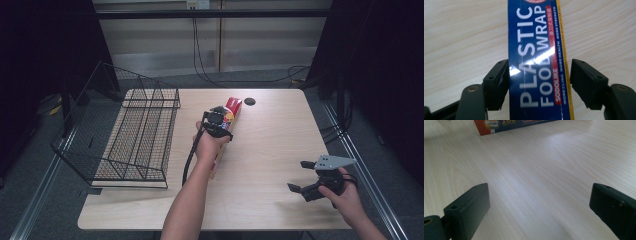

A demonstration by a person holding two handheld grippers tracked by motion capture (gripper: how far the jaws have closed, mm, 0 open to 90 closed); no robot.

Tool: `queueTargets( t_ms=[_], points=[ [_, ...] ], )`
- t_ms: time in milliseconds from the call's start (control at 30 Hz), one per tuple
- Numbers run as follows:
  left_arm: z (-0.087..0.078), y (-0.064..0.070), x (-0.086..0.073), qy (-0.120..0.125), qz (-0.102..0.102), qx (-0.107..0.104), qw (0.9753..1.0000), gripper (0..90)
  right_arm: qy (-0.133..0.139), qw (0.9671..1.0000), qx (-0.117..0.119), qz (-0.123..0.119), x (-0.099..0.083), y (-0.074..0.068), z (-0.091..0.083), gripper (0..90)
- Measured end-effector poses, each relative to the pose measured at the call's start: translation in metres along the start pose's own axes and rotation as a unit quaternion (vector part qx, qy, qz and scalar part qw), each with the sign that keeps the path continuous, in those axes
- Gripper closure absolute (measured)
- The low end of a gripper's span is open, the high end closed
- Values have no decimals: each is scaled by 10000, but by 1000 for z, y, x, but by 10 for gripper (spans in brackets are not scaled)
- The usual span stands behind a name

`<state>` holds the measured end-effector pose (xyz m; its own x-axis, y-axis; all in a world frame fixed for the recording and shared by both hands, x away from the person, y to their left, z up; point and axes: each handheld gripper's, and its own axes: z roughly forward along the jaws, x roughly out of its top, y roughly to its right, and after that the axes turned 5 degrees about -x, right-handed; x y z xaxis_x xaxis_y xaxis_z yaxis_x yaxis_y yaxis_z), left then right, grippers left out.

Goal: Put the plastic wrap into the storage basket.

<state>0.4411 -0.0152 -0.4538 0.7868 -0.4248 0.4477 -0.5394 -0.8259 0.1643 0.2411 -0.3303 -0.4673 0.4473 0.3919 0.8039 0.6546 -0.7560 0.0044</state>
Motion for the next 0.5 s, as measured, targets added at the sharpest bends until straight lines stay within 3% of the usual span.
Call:
queueTargets(
  t_ms=[67, 100, 200, 300, 500],
  points=[
    [2, 1, 1, -34, 19, 101, 9999, 341, -8, 10000, -22, 14, -1, 1, 0, 26],
    [2, -2, 4, -96, -99, 38, 9999, 386, 3, 10000, -22, 18, -1, 1, -1, 26],
    [1, -3, 8, -223, -192, -10, 9996, 408, 26, 10000, 3, 10, 0, 1, -2, 26],
    [-2, -4, 9, -465, -197, -50, 9987, 428, 15, 10000, 22, -15, 0, -1, -1, 25],
    [-13, -7, 7, -529, -221, -135, 9983, 446, 14, 10000, 47, -39, 0, -2, -2, 26]
  ],
)
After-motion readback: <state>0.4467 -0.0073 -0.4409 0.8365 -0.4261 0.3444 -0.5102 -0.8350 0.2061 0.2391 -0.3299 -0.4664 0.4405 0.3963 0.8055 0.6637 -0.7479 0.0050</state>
